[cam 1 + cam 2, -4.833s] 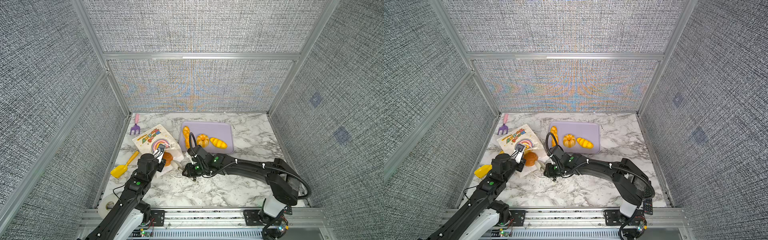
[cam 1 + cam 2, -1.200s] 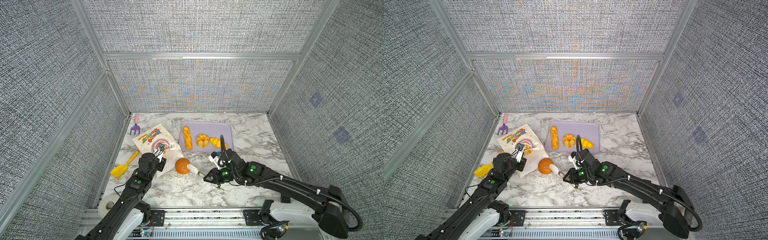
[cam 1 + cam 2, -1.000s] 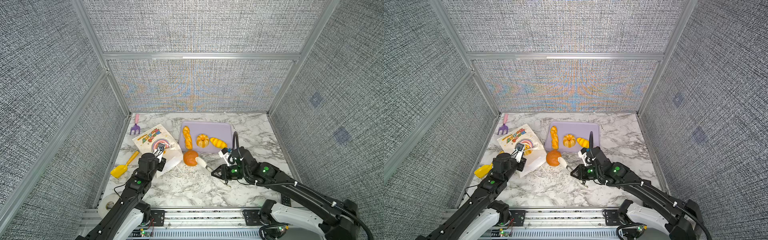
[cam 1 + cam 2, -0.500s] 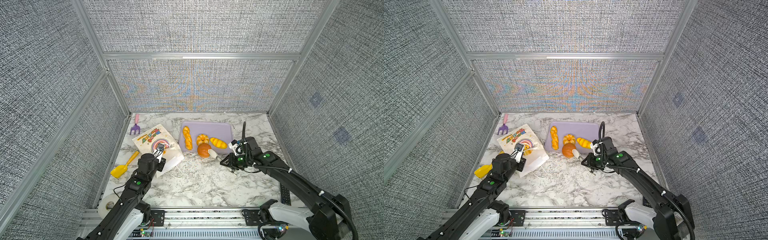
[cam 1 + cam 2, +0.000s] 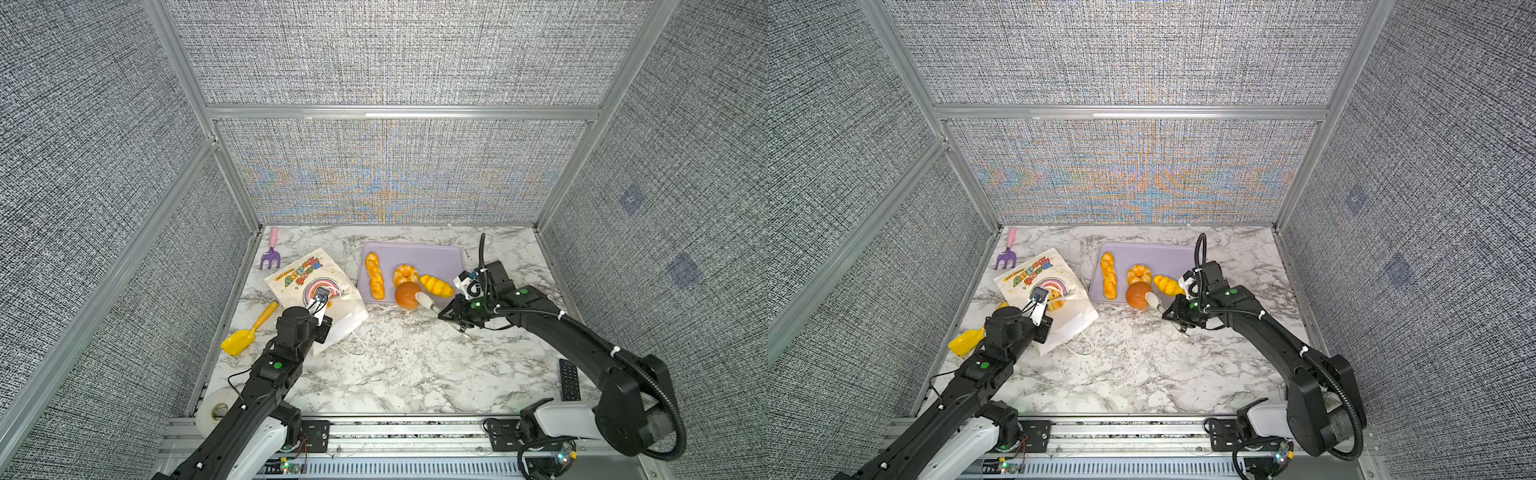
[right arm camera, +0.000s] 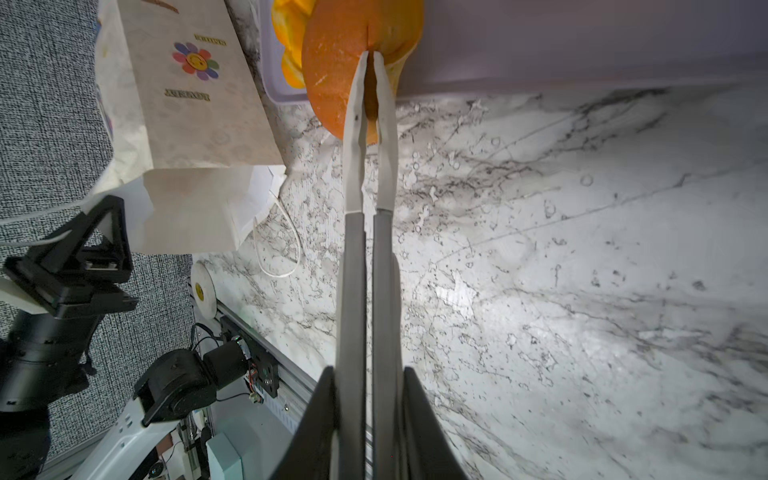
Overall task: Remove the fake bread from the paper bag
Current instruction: 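Carry the orange bun onto the lavender tray and set it down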
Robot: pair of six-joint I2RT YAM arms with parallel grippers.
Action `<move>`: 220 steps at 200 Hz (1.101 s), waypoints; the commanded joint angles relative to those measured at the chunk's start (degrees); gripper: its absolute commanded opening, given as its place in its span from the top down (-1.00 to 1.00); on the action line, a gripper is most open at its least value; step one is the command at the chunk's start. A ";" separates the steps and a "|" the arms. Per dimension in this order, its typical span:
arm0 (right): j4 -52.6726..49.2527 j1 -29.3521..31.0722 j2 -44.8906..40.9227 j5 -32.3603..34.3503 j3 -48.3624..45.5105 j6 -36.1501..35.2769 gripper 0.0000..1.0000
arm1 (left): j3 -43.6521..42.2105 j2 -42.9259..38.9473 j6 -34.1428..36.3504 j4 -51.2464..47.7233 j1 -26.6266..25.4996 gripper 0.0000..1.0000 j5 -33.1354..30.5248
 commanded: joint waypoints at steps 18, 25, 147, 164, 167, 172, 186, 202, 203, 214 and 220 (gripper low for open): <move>1.12 -2.42 3.60 -1.48 3.30 -2.23 1.00 | -0.18 -0.15 0.28 1.69 0.09 1.00 0.81; 1.24 -2.70 4.55 -1.56 3.77 -2.46 1.00 | -0.24 -0.28 0.32 1.68 0.06 1.00 0.75; 2.44 -3.02 5.61 -0.15 1.70 -3.81 0.59 | 0.06 -0.03 0.84 0.90 0.02 1.00 1.08; 2.52 -3.03 5.11 0.25 1.61 -3.86 0.38 | 0.09 0.06 0.84 0.88 0.02 1.00 1.27; 2.55 -3.03 5.11 0.22 1.60 -3.89 0.36 | 0.09 0.06 0.90 0.95 0.09 1.00 1.35; 2.48 -3.00 5.13 0.25 1.75 -3.90 0.33 | 0.13 0.06 0.89 0.80 0.02 1.00 1.35; 1.88 -3.07 5.28 0.54 2.28 -4.24 0.26 | 0.09 0.10 0.90 0.75 0.02 1.00 1.36; 1.39 -3.35 5.33 0.64 2.81 -4.60 0.21 | 0.09 0.06 1.01 0.62 0.08 1.00 1.43; 1.34 -3.38 5.33 0.64 2.91 -4.60 0.21 | 0.09 0.06 0.99 0.58 0.05 1.00 1.44; 0.92 -3.45 5.48 0.40 3.25 -5.22 0.20 | 0.09 0.09 1.06 0.53 0.01 1.00 1.44; 0.56 -3.58 5.37 0.38 3.43 -5.56 0.20 | 0.09 0.11 1.01 0.44 0.05 1.00 1.53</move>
